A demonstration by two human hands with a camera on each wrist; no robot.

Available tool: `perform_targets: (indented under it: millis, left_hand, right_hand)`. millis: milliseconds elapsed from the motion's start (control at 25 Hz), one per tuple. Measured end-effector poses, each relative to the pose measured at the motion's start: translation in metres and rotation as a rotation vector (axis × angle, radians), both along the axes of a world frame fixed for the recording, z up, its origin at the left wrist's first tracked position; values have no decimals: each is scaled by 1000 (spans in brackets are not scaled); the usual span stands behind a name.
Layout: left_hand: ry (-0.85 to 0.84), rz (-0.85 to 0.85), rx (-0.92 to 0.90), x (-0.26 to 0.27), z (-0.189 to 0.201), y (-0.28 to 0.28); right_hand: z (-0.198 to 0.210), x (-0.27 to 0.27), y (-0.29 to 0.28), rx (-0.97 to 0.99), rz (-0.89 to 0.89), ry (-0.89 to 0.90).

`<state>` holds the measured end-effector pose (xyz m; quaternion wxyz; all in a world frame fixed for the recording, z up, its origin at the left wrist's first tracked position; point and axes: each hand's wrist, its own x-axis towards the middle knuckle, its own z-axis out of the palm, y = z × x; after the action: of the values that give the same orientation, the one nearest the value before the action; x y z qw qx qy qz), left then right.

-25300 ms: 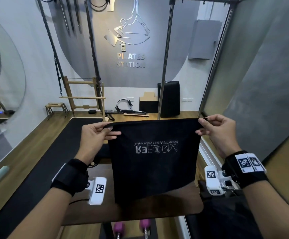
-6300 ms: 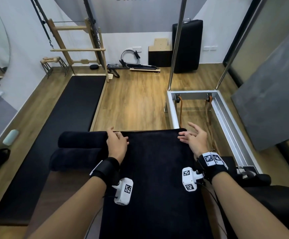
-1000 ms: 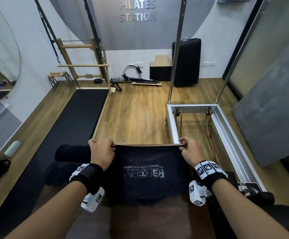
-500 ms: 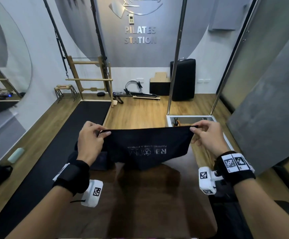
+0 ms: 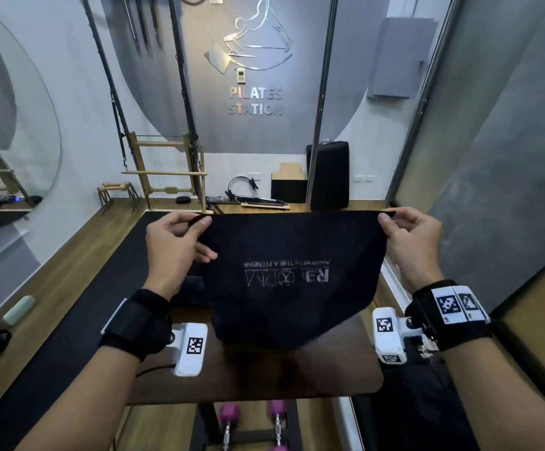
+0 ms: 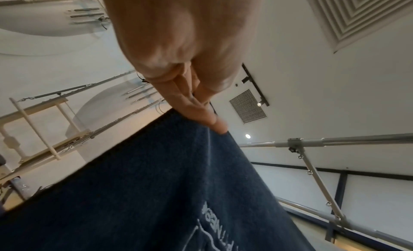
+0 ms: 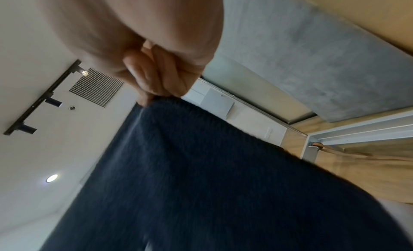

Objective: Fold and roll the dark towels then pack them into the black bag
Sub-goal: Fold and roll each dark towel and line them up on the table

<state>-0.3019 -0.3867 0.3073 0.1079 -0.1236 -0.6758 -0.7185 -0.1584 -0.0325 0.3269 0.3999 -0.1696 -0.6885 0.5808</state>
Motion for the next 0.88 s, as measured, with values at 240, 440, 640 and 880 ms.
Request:
perform_targets:
  millis: [240, 440, 640, 880]
  left_hand:
    - [2, -91, 98, 19, 6, -1]
    - [10, -102, 150, 27, 3, -1]
    - [-30, 26, -26, 40, -2, -15]
    - [11, 53, -33, 46, -8, -19]
  right_hand:
    - [5, 15, -6, -71, 75, 66]
    - [3, 17, -8, -29, 111, 46]
    - [-1, 34, -6, 2, 30, -56]
    - [6, 44, -5, -73, 43, -3]
